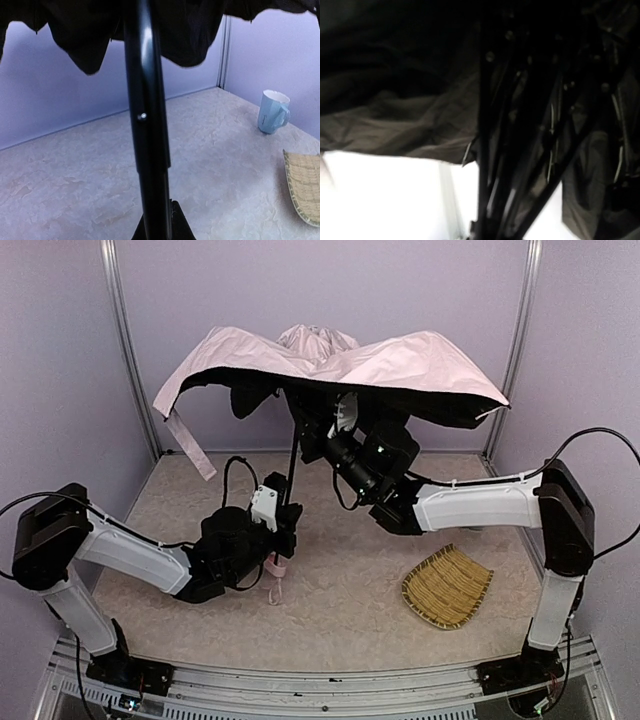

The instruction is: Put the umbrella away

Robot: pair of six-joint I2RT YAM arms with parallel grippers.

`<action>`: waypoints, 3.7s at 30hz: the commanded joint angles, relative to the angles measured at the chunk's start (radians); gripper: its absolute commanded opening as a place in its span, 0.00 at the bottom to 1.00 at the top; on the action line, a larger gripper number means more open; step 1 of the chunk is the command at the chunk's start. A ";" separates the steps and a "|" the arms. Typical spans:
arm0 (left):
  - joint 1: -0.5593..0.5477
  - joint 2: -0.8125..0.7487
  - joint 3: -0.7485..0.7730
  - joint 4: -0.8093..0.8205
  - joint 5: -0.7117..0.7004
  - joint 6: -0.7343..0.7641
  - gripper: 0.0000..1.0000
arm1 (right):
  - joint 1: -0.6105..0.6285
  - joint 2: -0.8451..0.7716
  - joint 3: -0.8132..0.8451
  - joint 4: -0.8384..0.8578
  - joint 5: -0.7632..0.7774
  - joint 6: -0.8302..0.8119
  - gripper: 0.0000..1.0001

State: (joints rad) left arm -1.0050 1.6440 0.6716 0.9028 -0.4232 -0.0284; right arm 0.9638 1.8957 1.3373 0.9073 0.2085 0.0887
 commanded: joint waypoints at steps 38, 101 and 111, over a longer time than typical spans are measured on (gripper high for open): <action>-0.161 -0.256 -0.136 -0.082 0.470 0.166 0.67 | -0.342 -0.281 -0.072 -0.473 -0.454 -0.042 0.00; -0.059 -0.311 -0.199 -0.089 0.734 0.196 0.68 | -0.541 -0.354 0.407 -1.229 -1.149 -0.502 0.00; -0.009 -0.610 -0.157 -0.308 0.894 0.275 0.73 | -0.420 -0.403 0.228 -1.231 -0.930 -0.699 0.00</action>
State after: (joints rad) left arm -1.0531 1.2049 0.4980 0.6762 0.3565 0.2016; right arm 0.4999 1.5520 1.6417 -0.3626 -0.7815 -0.5076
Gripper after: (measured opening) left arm 0.715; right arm 0.168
